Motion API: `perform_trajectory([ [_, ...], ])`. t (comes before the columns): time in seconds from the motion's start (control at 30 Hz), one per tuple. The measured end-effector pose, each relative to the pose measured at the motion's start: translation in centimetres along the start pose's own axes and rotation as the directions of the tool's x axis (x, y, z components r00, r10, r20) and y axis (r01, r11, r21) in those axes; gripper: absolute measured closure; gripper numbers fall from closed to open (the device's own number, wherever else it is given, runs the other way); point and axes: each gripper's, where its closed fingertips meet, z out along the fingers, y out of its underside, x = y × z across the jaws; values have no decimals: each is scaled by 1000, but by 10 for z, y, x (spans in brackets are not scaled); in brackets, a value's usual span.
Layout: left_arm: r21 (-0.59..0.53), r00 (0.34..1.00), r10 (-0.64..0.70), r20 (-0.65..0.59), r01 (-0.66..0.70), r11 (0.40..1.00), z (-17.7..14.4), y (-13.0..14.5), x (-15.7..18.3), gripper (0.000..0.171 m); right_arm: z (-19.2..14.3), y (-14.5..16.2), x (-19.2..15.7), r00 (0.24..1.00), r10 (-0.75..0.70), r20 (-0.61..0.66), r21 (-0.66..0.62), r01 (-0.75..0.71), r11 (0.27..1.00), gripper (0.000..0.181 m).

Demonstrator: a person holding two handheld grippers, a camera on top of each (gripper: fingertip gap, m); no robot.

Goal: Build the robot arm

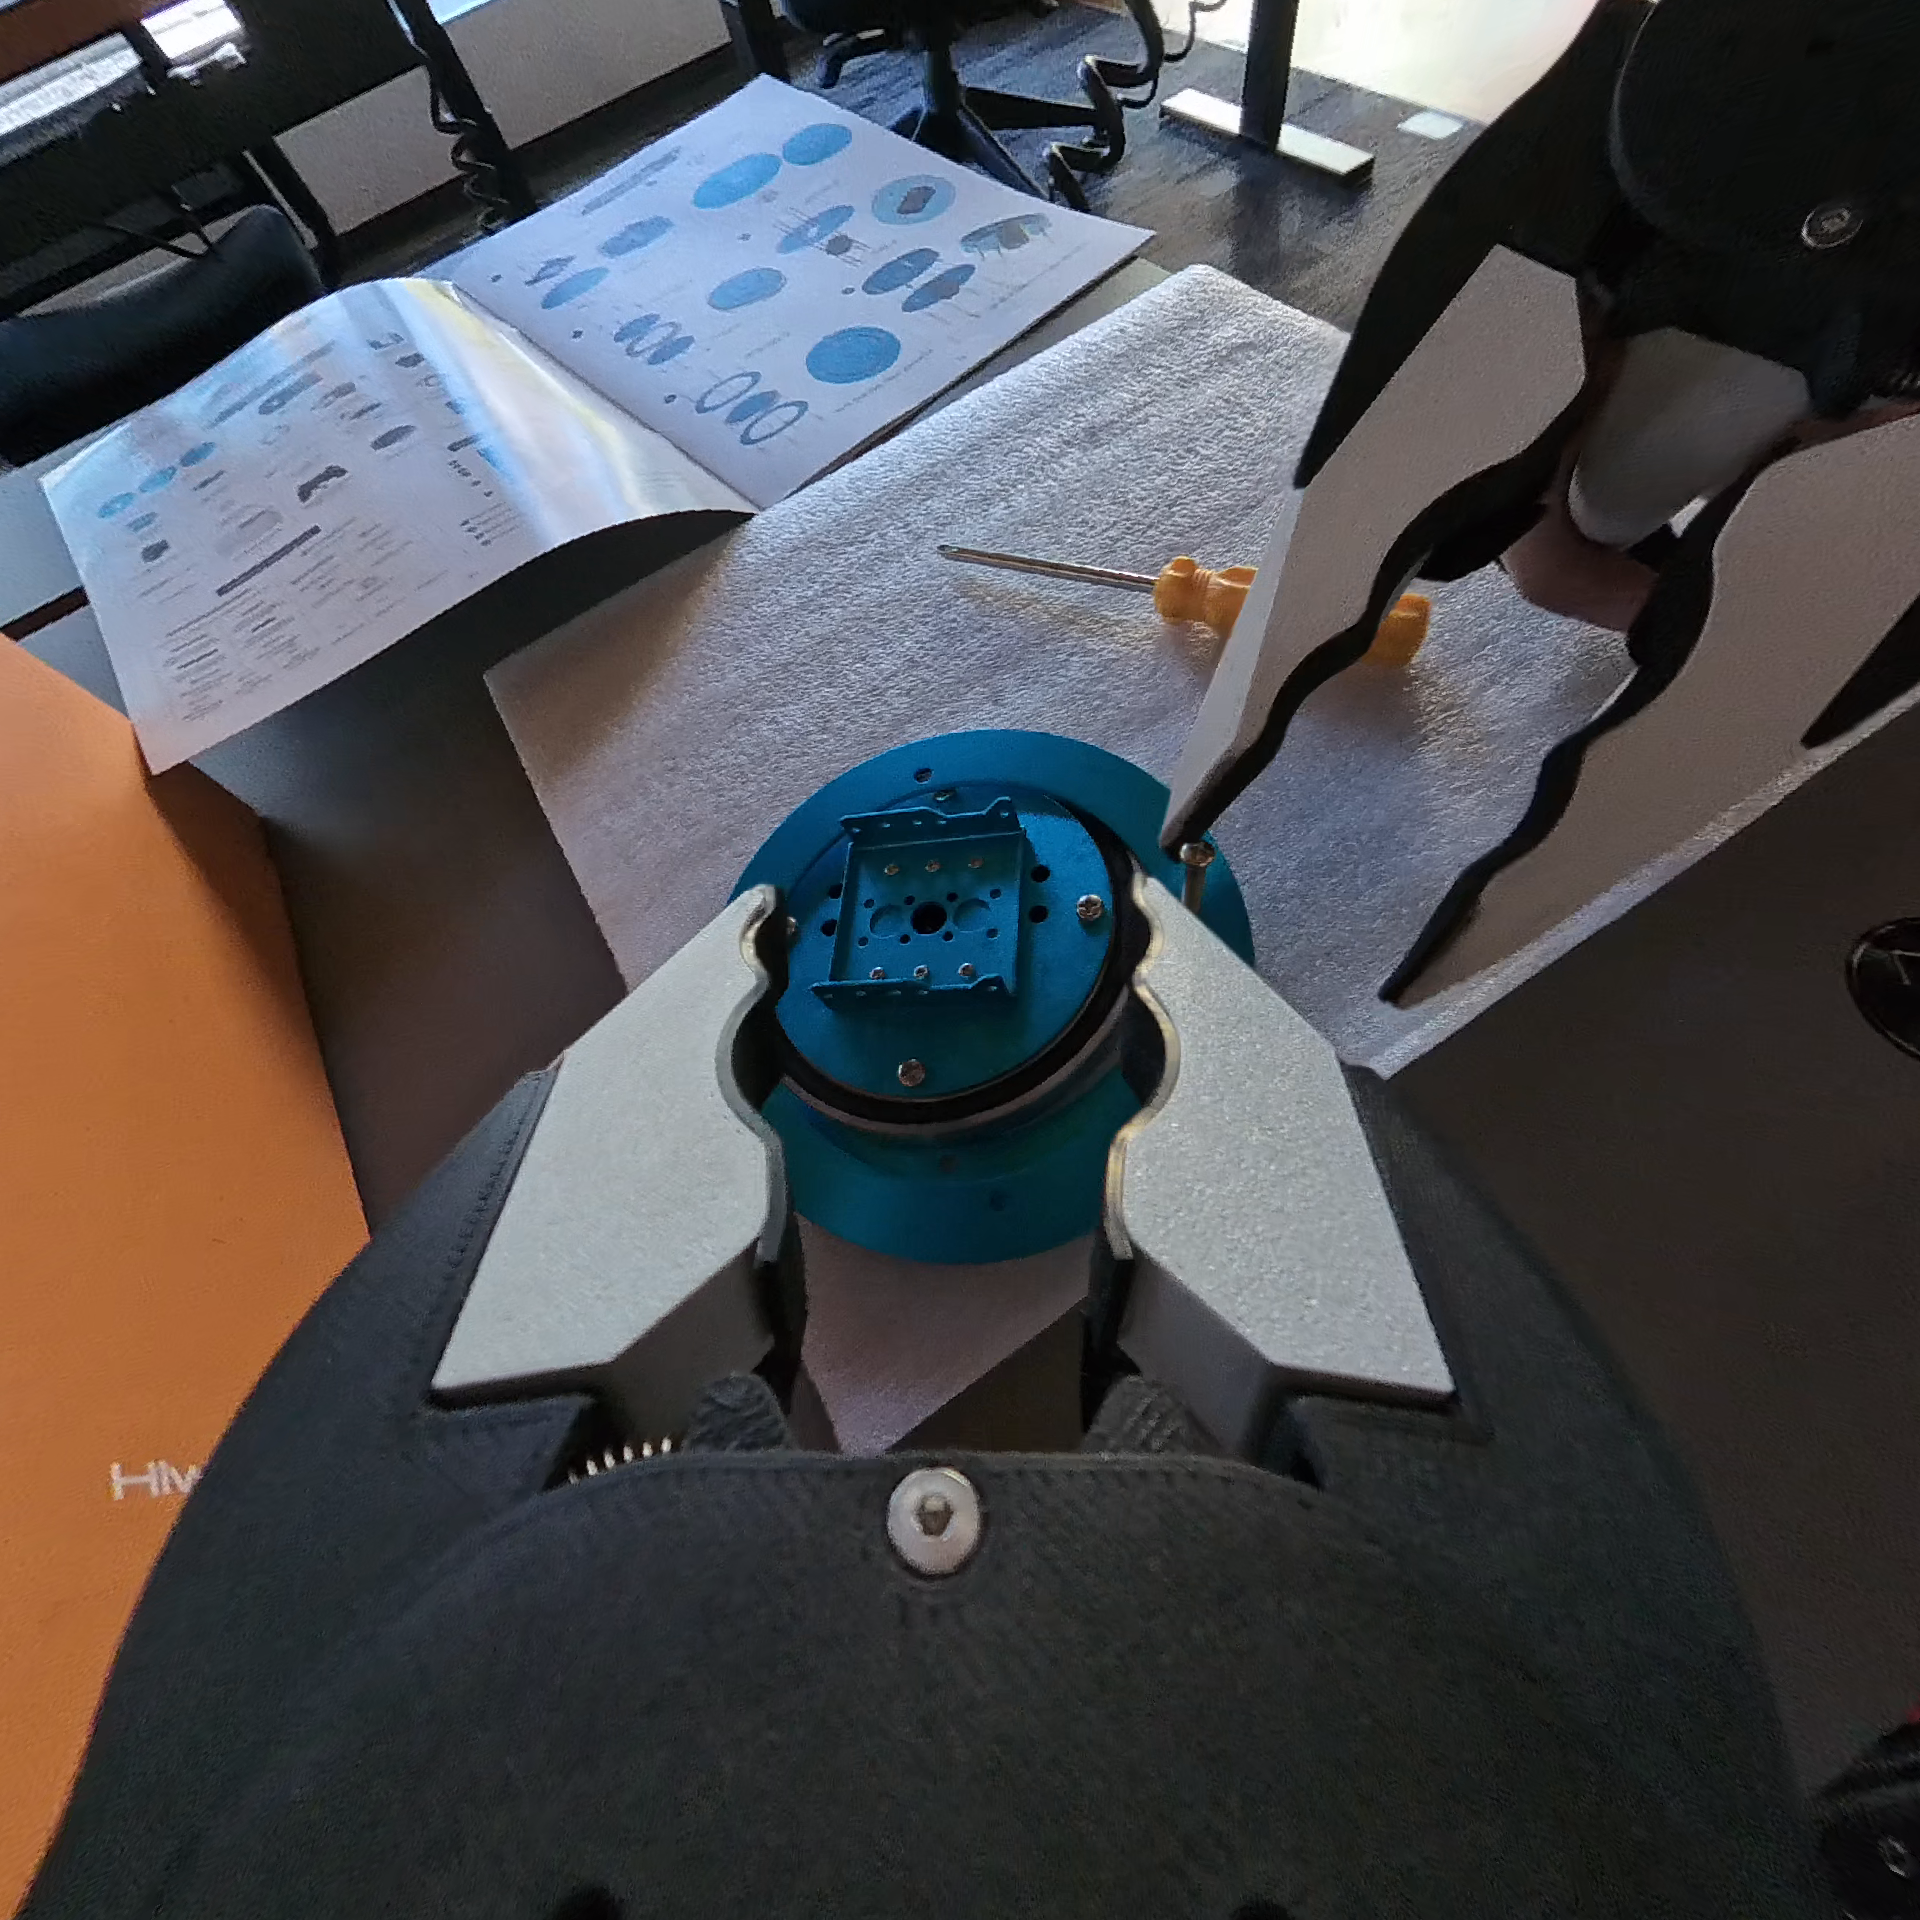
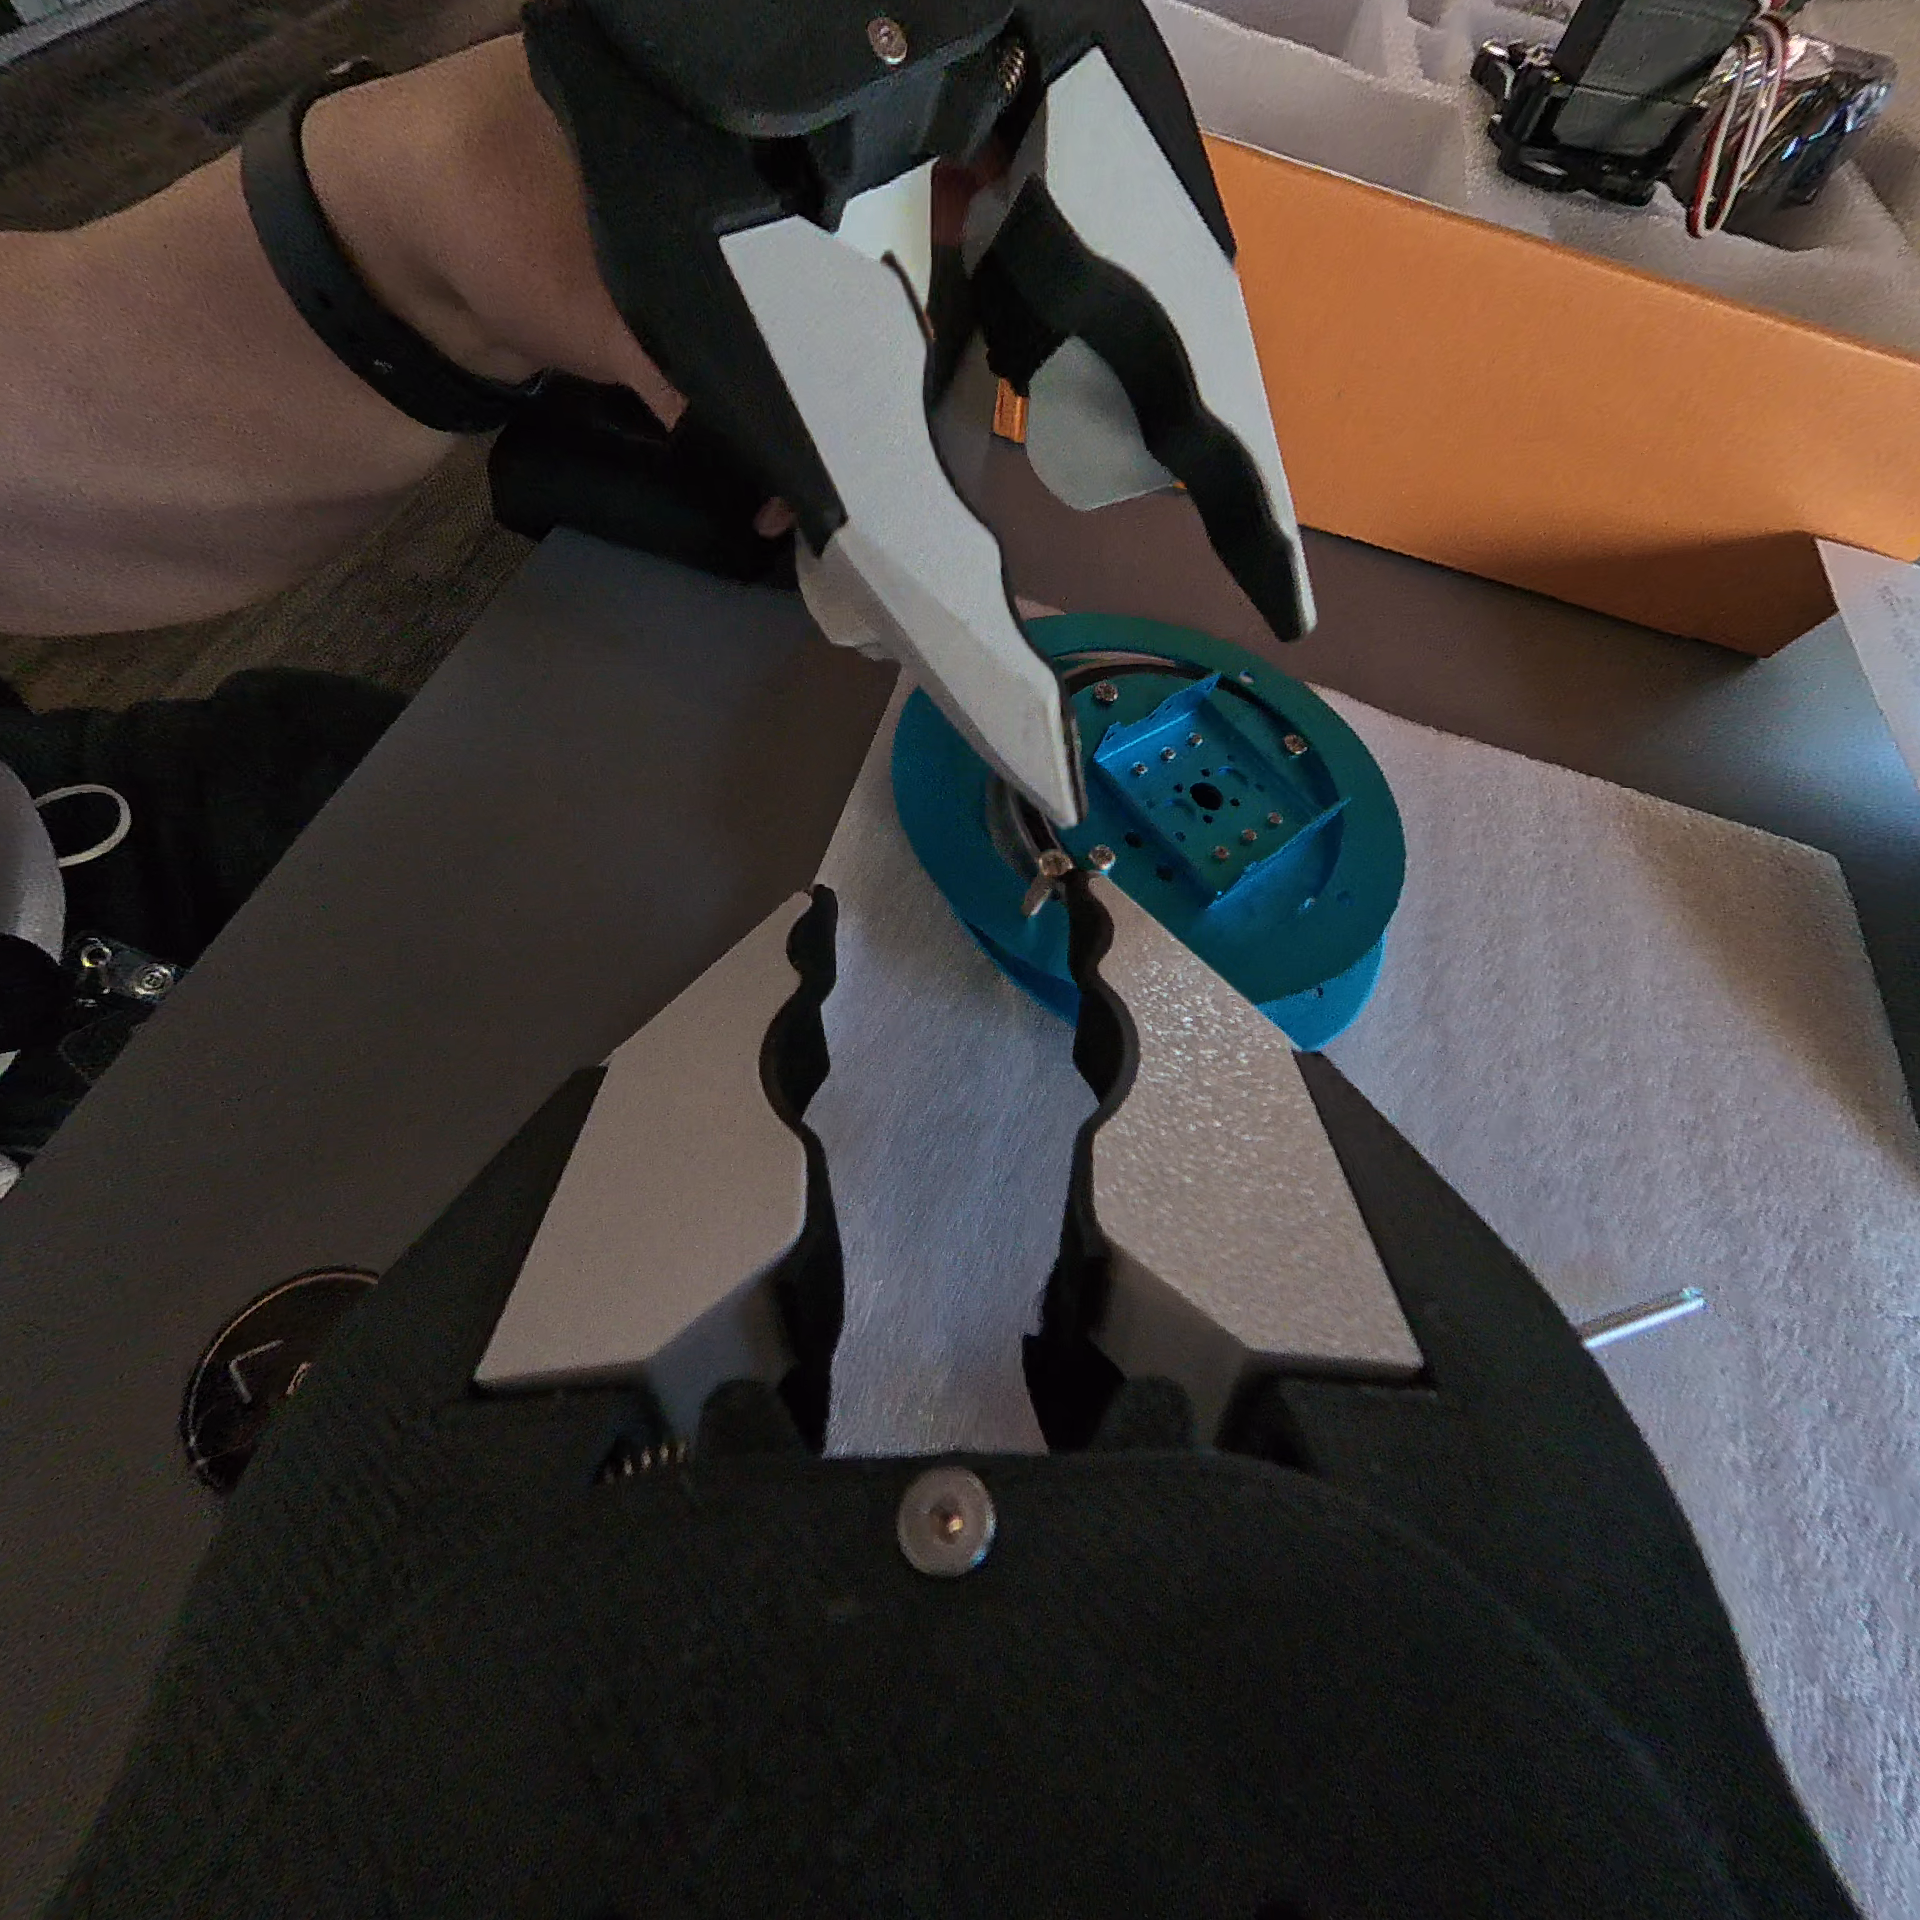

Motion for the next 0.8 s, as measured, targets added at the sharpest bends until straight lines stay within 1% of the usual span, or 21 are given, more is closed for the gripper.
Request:
perform_trajectory([
  [0.13,18,998,-2,-62,3,1000,-3,-4,11,104,-5,-2,5,1000,15,-24,24,-14,1000,137],
  [0.27,-46,998,54,-26,-55,997,1,5,11,104,-4,-3,8,1000,-14,-25,5,14,1000,139],
  [0.3,-55,998,56,-26,-57,997,-1,8,11,104,-6,-4,8,1000,-21,-13,2,21,1000,145],
  [0.33,-57,998,54,-24,-55,997,-6,10,10,105,-8,-4,9,1000,-30,0,-8,30,1000,157],
  [0.37,-56,999,47,-20,-48,997,-11,13,8,105,-11,-4,11,999,-39,18,-18,40,999,164],
  [0.4,-57,999,35,-24,-36,998,-16,16,7,105,-13,-6,13,998,-46,37,-30,48,998,165],
  [0.47,-65,999,16,-35,-18,998,-26,23,7,101,-16,-8,20,995,-77,71,-74,82,994,163],
  [0.53,-81,999,26,-21,-27,996,-32,27,4,97,-18,-11,25,989,-97,109,-104,108,989,156],
  [0.57,-96,999,32,-4,-32,995,-33,28,2,95,-18,-12,26,987,-84,135,-110,99,989,152],
  [0.67,-134,999,48,19,-45,990,-32,34,-1,93,-19,-12,38,987,28,161,-91,-13,996,140],
  [0.73,-156,999,39,30,-34,987,-33,40,-4,93,-23,-10,43,976,120,179,-50,-113,992,139],
  [0.8,-179,1000,16,17,-12,984,-33,46,-3,92,-27,-6,50,973,160,167,-18,-159,987,138],
])
